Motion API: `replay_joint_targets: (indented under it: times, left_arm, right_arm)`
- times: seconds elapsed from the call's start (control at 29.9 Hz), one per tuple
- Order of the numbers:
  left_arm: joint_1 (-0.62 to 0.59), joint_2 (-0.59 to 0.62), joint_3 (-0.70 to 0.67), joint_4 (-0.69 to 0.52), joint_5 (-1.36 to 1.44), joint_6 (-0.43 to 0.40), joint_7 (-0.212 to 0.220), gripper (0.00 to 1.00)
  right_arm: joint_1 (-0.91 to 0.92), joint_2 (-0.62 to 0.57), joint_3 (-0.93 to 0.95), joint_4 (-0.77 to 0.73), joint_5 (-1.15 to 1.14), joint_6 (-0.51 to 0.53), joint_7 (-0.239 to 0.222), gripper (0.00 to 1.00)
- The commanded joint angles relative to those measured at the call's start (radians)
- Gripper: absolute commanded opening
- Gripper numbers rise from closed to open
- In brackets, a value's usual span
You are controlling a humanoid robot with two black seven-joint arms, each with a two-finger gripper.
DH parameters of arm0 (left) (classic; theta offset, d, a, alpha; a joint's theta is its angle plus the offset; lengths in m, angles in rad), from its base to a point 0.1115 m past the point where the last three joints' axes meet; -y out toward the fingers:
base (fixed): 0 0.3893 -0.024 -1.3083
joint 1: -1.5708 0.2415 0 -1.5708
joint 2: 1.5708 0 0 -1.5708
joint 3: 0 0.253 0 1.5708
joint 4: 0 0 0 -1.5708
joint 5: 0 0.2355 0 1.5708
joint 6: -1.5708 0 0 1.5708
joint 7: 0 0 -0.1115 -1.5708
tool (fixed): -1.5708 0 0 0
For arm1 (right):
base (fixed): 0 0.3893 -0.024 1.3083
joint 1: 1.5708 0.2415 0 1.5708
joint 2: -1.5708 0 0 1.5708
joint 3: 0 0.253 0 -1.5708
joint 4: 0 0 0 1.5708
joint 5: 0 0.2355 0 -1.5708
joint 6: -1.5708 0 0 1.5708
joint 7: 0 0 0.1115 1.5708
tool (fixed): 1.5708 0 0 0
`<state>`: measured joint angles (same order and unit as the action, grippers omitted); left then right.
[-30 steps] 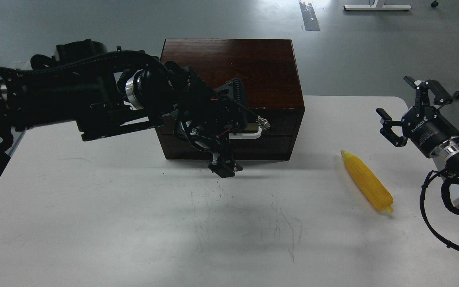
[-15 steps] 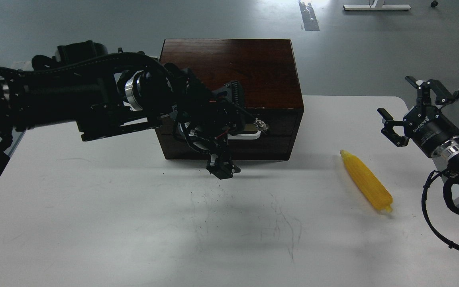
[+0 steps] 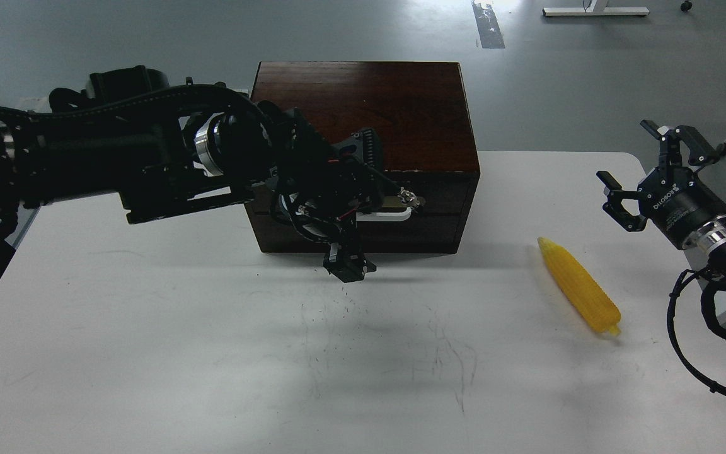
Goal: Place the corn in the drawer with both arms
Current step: 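Lower the left gripper and hook the white drawer handle, then pull the drawer out toward the robot with the left gripper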
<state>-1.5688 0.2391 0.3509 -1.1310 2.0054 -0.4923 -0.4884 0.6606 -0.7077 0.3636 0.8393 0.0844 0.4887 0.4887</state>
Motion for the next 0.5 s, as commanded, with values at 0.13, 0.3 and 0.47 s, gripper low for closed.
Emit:
replay_joint_targets:
  times: [0.13,0.3,0.47]
  left_arm:
    - [-0.004,-0.001,0.000,-0.032,-0.002,0.004,0.000,0.99]
    - [-0.010,0.000,0.002,-0.059,-0.002,0.004,0.000,0.99]
    - [-0.014,0.008,0.002,-0.102,-0.002,0.004,0.000,0.99]
  right_arm:
    - [-0.001,-0.006,0.001,0.001,0.000,0.000,0.000,1.00]
    - [-0.001,-0.007,0.000,0.003,0.000,0.000,0.000,1.00]
    - [-0.001,-0.006,0.000,0.001,0.000,0.000,0.000,1.00]
